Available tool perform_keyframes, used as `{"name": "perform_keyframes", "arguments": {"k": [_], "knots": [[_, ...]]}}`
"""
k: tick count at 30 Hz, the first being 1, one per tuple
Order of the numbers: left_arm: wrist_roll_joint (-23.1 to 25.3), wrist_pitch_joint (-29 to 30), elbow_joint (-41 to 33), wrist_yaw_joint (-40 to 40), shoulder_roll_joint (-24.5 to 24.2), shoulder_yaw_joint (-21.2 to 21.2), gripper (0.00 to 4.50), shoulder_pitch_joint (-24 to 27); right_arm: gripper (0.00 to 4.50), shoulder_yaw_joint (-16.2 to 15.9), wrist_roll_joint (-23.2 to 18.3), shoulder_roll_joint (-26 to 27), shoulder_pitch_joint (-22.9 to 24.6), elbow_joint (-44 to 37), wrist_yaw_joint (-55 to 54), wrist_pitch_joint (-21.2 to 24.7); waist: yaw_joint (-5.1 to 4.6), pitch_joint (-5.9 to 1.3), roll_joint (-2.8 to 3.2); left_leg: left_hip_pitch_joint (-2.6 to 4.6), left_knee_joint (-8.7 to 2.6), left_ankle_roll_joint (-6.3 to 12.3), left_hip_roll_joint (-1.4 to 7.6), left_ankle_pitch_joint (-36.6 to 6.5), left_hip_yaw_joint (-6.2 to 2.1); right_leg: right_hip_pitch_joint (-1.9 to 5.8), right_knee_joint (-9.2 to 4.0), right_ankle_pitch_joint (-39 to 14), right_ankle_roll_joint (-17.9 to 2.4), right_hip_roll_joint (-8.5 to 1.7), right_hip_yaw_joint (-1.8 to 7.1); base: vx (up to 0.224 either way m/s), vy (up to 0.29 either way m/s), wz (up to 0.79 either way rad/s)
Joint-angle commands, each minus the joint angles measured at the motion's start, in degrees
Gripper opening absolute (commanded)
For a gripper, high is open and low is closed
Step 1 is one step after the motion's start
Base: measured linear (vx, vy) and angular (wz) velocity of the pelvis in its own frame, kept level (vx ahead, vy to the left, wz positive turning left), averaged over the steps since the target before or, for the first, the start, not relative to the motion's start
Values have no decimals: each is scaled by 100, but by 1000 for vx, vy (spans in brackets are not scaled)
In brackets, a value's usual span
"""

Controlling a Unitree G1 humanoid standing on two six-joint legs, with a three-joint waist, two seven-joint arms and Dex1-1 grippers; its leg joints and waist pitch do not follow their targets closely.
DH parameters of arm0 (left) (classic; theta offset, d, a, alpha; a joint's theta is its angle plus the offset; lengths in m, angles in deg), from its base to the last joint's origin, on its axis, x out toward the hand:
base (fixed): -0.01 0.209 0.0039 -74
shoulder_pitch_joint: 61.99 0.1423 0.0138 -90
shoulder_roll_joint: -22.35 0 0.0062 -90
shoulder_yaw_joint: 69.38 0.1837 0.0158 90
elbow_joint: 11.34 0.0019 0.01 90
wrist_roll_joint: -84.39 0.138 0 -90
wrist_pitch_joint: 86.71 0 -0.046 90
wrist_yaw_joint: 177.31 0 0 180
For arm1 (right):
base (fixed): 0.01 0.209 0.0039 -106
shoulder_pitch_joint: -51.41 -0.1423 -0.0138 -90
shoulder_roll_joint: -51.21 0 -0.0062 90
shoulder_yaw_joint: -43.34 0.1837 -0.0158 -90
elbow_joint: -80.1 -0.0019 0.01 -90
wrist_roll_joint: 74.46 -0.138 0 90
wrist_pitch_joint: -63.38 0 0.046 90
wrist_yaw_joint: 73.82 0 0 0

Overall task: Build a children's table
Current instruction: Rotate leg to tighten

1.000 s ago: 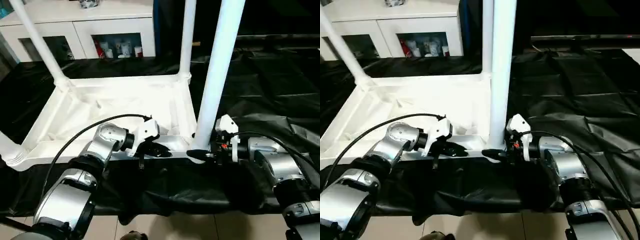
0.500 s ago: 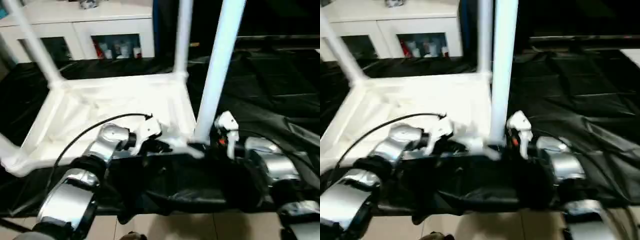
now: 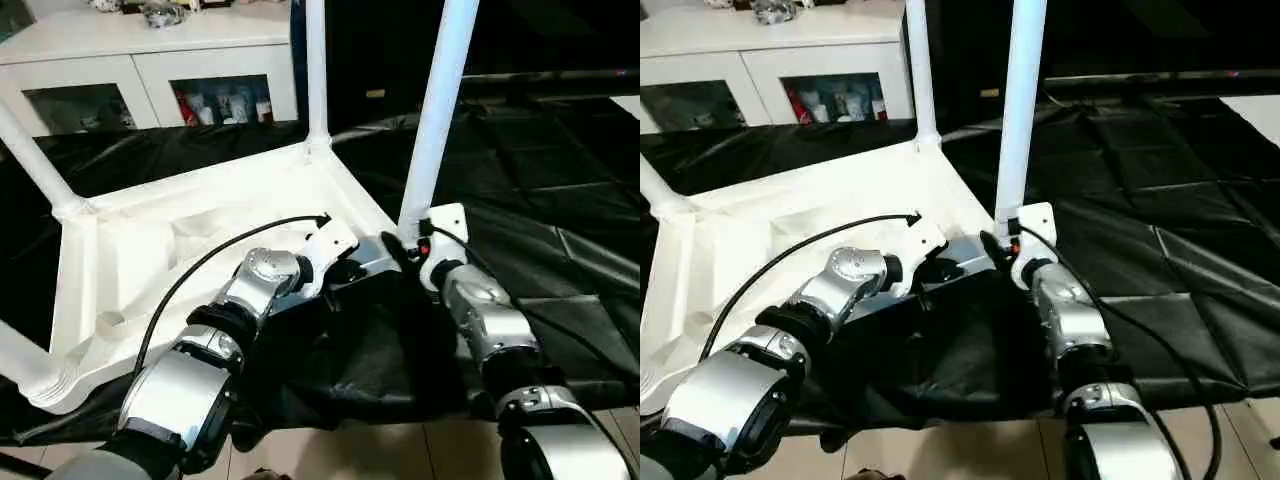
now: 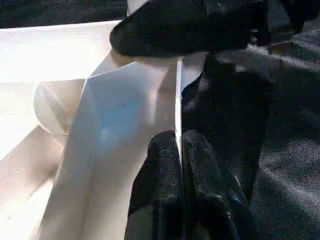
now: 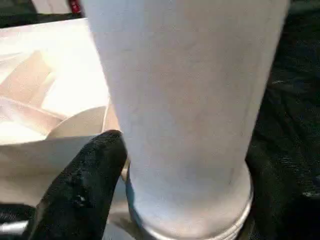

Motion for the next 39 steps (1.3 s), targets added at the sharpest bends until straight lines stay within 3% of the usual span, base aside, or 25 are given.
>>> {"name": "perform_keyframes", "arguments": {"k": [1,3,9,13,18,19,23,24,32,36,39], "knots": [[-184,-309,-80,180,88,-76,0,-80,384,-681,-28,152,165,-49,1077,132,7,-314,-107,155,-479,91,321,-2246,-241,166,-501,-1723,-1092,-297,176,0,0,0],[-194,-325,-92,259,56,-73,0,-66,391,-691,-52,91,175,-96,1223,124,18,-318,-115,132,-459,204,322,-2077,-220,181,-482,-1524,-1155,-299,173,0,0,0],[-311,-605,-331,1634,-418,24,0,211,391,-981,-107,-891,313,-638,3087,-111,98,-361,-156,86,-370,627,335,-1387,-190,220,-395,-855,-1396,-305,150,0,0,0],[-405,-602,-434,2134,-576,17,0,291,391,-1071,-132,-1199,359,-783,3691,-56,157,-357,-149,97,-360,723,361,-1270,-187,206,-369,-715,-1522,-300,146,0,0,0],[-476,-566,-583,2706,-774,55,0,395,391,-1081,-240,-1447,365,-837,4184,-9,177,-336,-158,126,-389,582,375,-1544,-189,191,-394,-1134,-1510,-307,161,0,0,0],[-484,-560,-610,2802,-809,56,0,416,365,-1075,-259,-1473,363,-842,4264,9,176,-333,-158,124,-397,541,376,-1582,-192,192,-397,-1183,-1505,-305,163,0,0,0],[-506,-521,-716,3000,-903,52,0,491,353,-1078,-303,-1509,367,-875,4459,86,179,-338,-161,131,-405,489,383,-1580,-193,187,-378,-1096,-1520,-301,170,0,0,0],[-509,-509,-738,3019,-915,50,0,504,324,-1079,-319,-1511,368,-880,4495,98,184,-337,-161,132,-399,489,379,-1575,-188,185,-380,-1082,-1526,-307,173,0,0,0],[-519,-443,-824,3052,-931,15,0,556,274,-1108,-387,-1479,433,-934,4596,202,214,-343,-160,129,-393,490,375,-1487,-190,188,-374,-1060,-1500,-310,171,0,0,0],[-398,-424,-648,2272,-732,-58,0,413,271,-907,-239,-1207,443,-645,3647,252,201,-342,-165,126,-403,443,380,-1481,-195,169,-368,-1094,-1484,-310,176,0,0,0],[-212,-311,-412,1366,-501,-69,0,216,270,-638,-126,-855,382,-249,2419,239,145,-327,-142,146,-432,212,365,-1718,-208,150,-404,-1470,-1392,-306,179,0,0,0]]}}
